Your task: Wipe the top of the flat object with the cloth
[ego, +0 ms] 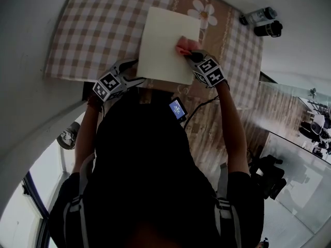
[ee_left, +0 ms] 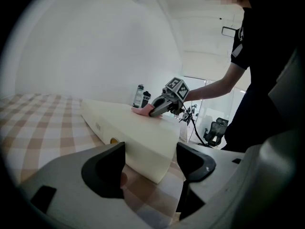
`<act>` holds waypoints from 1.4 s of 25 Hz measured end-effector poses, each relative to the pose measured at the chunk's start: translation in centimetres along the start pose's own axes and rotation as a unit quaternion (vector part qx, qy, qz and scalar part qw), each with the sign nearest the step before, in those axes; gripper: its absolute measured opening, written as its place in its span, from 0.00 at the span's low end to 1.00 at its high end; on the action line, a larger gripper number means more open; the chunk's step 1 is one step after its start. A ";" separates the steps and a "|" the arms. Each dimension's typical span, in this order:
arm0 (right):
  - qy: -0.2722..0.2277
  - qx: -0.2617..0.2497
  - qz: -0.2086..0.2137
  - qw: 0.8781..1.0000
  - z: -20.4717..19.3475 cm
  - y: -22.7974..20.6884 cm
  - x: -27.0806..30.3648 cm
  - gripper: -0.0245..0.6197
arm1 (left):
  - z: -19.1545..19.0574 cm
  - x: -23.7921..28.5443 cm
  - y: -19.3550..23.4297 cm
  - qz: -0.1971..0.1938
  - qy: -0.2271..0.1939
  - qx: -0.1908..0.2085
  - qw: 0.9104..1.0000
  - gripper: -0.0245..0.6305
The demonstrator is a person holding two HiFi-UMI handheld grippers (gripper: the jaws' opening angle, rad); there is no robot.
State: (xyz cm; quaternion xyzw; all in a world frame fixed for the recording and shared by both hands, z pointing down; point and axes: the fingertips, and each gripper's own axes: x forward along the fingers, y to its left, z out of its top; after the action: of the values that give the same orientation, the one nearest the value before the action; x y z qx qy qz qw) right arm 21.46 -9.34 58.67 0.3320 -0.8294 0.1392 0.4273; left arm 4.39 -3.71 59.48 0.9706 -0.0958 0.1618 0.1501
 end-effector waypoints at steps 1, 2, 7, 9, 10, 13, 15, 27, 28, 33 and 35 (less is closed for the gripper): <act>-0.002 0.001 0.001 1.000 -0.1 0.2 -0.1 0.06 | 0.1 0.1 0.2 0.000 0.001 0.000 1.000 0.56; -0.003 0.003 0.003 1.000 -0.1 0.3 -0.1 0.06 | 0.2 0.3 0.5 0.000 0.002 0.000 1.000 0.56; -0.011 0.005 0.010 1.000 -0.9 3.0 -0.9 0.06 | 0.1 0.2 0.2 0.001 -0.001 0.002 1.000 0.56; -0.012 0.006 0.013 1.000 -1.4 4.2 -1.3 0.06 | 0.0 0.0 -0.1 0.002 -0.001 0.002 1.000 0.56; -0.013 0.007 0.015 1.000 -1.5 4.6 -1.5 0.06 | -0.1 0.0 -0.1 0.002 -0.001 0.002 1.000 0.56; -0.023 0.012 0.019 1.000 -1.6 5.6 -1.9 0.06 | 0.0 0.1 -0.1 0.003 0.000 0.003 1.000 0.56; -0.026 0.013 0.023 0.999 -1.7 6.2 -2.0 0.06 | -0.1 0.1 -0.1 0.002 0.000 0.002 1.000 0.56; -0.046 0.035 0.039 0.998 -2.8 9.9 -3.6 0.06 | -0.1 0.1 -0.1 0.001 0.003 0.003 1.000 0.56; -0.048 0.038 0.040 0.997 -3.0 10.2 -3.8 0.06 | -0.2 0.1 -0.2 0.000 0.005 0.002 1.000 0.56; -0.072 0.112 0.077 0.988 -3.5 11.6 -4.3 0.06 | 0.0 0.1 -0.2 0.001 -0.004 0.006 1.000 0.56; -0.079 0.156 0.126 0.977 -4.2 13.1 -4.5 0.06 | 0.3 -0.2 -0.3 0.011 -0.017 0.017 1.000 0.55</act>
State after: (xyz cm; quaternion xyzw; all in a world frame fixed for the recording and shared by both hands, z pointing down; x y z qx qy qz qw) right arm 17.12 4.44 58.29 0.2975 -0.8637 0.2927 0.2827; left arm 4.39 -3.47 59.06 0.9745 -0.1064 0.1483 0.1303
